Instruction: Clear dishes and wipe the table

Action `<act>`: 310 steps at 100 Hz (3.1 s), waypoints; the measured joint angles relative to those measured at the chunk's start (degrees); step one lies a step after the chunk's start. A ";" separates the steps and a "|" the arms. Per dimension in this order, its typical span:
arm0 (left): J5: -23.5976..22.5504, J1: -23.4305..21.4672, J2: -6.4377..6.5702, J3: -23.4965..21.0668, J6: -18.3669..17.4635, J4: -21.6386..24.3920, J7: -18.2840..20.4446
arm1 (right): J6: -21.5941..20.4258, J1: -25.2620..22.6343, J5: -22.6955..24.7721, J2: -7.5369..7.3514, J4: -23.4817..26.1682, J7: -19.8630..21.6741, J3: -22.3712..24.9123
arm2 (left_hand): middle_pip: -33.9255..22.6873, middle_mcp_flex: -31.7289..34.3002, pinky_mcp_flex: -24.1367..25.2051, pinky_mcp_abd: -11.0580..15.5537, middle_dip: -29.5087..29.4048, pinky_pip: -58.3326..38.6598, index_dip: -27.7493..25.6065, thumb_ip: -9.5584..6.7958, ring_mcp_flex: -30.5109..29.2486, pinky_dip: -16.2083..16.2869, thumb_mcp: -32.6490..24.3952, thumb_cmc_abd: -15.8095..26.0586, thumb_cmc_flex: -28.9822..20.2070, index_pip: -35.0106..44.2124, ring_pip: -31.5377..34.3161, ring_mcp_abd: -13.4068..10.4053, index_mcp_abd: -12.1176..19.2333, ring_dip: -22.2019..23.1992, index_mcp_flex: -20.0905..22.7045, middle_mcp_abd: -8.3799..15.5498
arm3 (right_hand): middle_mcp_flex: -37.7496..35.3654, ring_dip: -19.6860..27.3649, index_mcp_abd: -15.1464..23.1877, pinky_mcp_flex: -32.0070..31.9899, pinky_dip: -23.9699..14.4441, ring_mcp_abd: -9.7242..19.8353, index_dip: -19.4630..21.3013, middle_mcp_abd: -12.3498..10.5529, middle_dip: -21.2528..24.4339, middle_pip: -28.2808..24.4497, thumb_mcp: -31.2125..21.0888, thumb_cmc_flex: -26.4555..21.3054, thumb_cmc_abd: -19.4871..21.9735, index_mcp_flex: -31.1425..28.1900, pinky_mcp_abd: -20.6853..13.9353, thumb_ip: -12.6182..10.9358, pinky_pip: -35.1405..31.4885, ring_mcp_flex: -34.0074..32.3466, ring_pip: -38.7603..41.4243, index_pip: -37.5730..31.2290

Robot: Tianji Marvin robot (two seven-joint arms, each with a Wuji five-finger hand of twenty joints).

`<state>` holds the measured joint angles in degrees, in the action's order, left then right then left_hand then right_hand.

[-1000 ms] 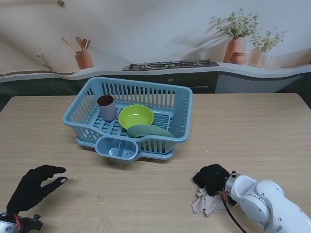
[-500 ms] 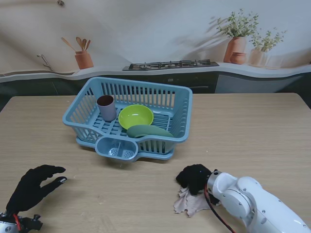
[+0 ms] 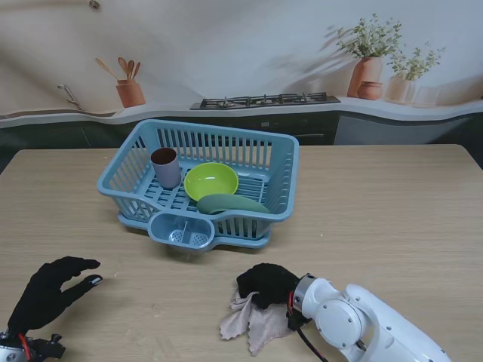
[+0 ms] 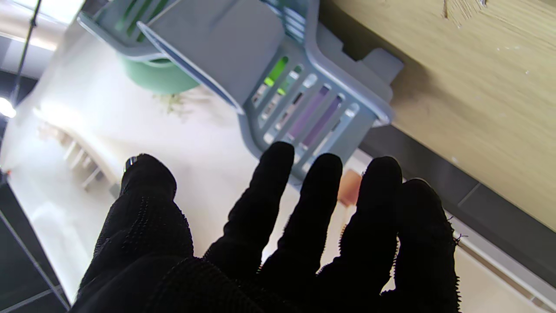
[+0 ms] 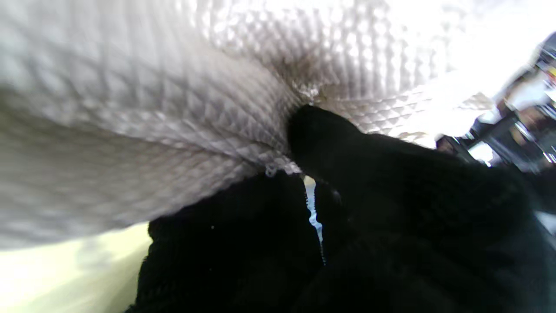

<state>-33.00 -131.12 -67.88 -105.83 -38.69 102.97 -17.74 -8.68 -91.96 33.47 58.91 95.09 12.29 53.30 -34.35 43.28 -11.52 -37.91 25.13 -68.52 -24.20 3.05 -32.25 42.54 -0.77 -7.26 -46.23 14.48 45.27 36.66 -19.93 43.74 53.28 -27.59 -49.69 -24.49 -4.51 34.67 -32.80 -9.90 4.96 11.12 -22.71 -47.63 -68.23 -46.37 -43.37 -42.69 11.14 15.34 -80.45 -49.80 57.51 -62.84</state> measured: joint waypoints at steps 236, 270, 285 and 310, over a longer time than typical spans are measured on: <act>1.18 0.69 0.38 0.58 2.35 0.47 2.81 | -18.42 -6.96 -1.54 -3.02 8.31 14.73 16.24 | 0.00 0.00 0.03 0.00 0.00 0.01 0.00 0.00 0.01 0.00 0.00 0.00 0.00 0.00 0.00 0.00 0.00 0.00 0.00 0.00 | 29.82 -1.21 5.77 -29.65 -4.93 7.38 9.45 -9.23 1.57 6.19 13.90 22.04 3.07 25.53 -5.07 -6.39 21.30 31.89 -16.22 28.06; 0.37 0.29 0.36 0.29 2.04 0.68 2.19 | -18.59 -10.17 1.35 -1.54 7.08 8.87 20.80 | 0.00 0.00 0.03 0.00 0.00 0.01 0.00 0.00 0.01 0.00 0.00 0.00 0.00 0.00 0.00 0.00 0.00 0.00 0.00 0.00 | 23.06 -6.91 -1.63 -23.29 -4.93 4.94 14.87 -5.08 -4.79 -5.31 9.74 19.84 1.39 19.07 -5.10 -6.38 9.27 26.67 -4.06 13.53; -0.02 -0.23 0.35 0.12 2.01 1.25 2.13 | -17.64 -11.25 2.14 -0.99 6.08 6.27 22.46 | 0.00 0.00 0.03 0.00 0.00 0.01 0.00 0.00 0.02 -0.01 0.00 0.00 0.00 0.00 0.00 0.00 0.00 0.00 0.00 0.00 | 21.42 -8.33 -1.92 -21.68 -4.98 4.01 16.81 -4.64 -6.15 -7.79 9.10 17.82 1.42 17.73 -5.11 -6.38 5.74 24.82 -0.80 9.50; 0.87 -0.93 0.68 -0.03 3.54 3.12 5.48 | -17.96 -12.31 5.64 -0.45 4.17 2.35 25.31 | 0.10 -0.02 0.33 0.00 0.00 0.01 0.00 0.00 0.20 -0.07 0.00 0.00 0.00 0.00 -0.19 0.00 0.00 0.00 0.00 0.00 | 18.05 -9.64 -2.06 -18.77 -7.04 3.11 17.75 -4.05 -6.85 -9.73 7.61 17.60 3.05 14.90 -5.12 -6.38 1.15 22.44 2.27 7.46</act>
<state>-32.12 -132.05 -67.19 -105.86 -35.15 106.09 -12.25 -26.64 -104.27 39.11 58.45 99.26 14.64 78.61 -34.25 43.27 -11.19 -37.91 25.13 -68.51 -24.20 3.05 -32.05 42.46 -0.77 -7.26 -46.23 14.48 45.08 36.66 -19.93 43.74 53.28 -27.59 -31.65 -34.13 -6.57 15.90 -39.85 -6.79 22.71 7.06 -29.55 -57.36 -60.63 -28.77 -40.32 -27.78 6.02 8.96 -79.31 -27.37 59.78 -55.38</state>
